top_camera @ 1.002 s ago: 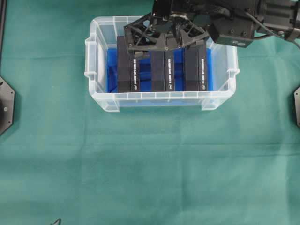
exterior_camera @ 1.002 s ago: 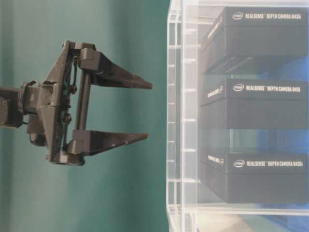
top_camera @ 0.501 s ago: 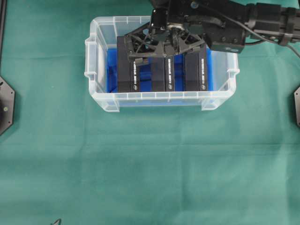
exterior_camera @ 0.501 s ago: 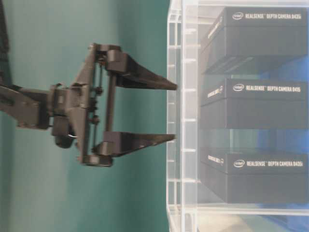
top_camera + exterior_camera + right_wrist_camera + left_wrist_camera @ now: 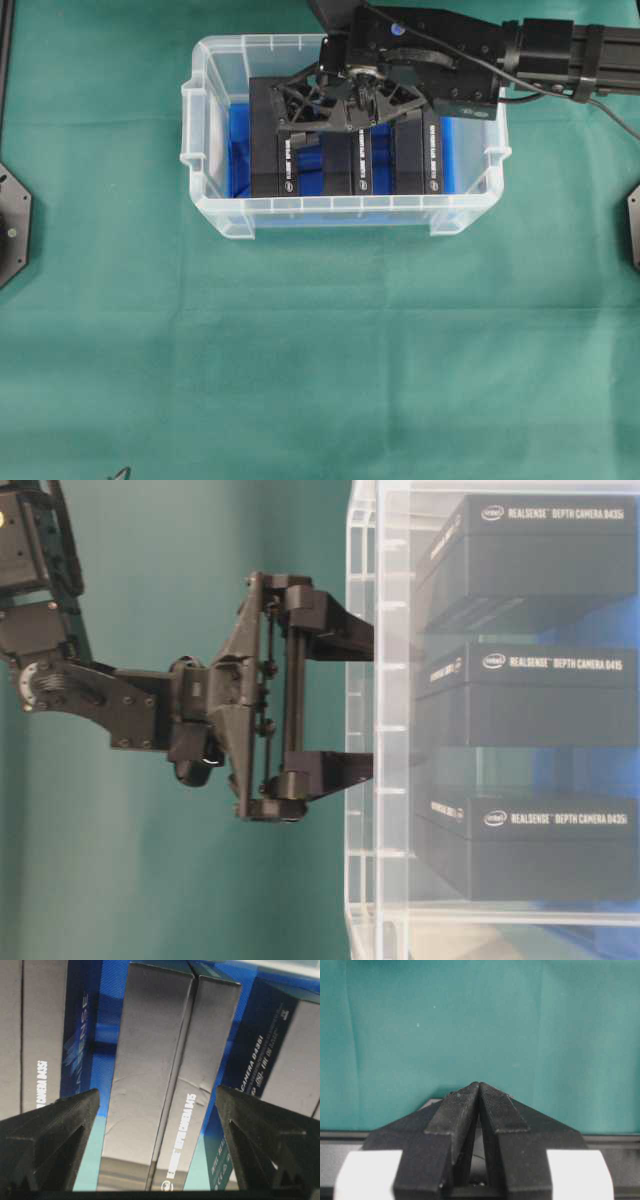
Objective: Take the box out of the case with the right arm.
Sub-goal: 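Close the right gripper on the middle box's sides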
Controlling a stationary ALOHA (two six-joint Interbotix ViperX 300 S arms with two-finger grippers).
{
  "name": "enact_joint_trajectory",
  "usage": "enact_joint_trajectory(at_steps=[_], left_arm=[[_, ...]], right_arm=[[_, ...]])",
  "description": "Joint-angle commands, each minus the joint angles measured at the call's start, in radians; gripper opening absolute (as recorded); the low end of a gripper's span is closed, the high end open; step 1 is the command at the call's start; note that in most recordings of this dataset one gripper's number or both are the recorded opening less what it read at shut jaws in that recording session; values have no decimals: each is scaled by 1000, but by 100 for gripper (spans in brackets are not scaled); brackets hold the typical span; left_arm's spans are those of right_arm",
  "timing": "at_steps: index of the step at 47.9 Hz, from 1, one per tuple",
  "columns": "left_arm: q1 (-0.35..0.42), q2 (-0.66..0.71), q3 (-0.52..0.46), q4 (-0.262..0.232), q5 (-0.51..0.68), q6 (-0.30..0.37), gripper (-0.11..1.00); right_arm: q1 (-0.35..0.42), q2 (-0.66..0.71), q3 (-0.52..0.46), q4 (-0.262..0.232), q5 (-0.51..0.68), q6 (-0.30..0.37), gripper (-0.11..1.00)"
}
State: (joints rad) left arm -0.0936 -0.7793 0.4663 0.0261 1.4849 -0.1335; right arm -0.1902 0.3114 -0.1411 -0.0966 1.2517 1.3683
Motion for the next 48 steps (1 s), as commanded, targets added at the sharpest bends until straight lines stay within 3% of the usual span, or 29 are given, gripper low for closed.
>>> enact_joint_trajectory(at_steps=[1,10,48], left_arm=[[-2,3,-25,3,-5,2,2],[-2,3,-23,3,-5,2,2],[-2,3,-23,3,-5,-2,2]], right_arm=[[0,-17,3,5,-23,14,93],[3,-17,35,15,-74,43,93],[9,0,69,60,-127,46,93]])
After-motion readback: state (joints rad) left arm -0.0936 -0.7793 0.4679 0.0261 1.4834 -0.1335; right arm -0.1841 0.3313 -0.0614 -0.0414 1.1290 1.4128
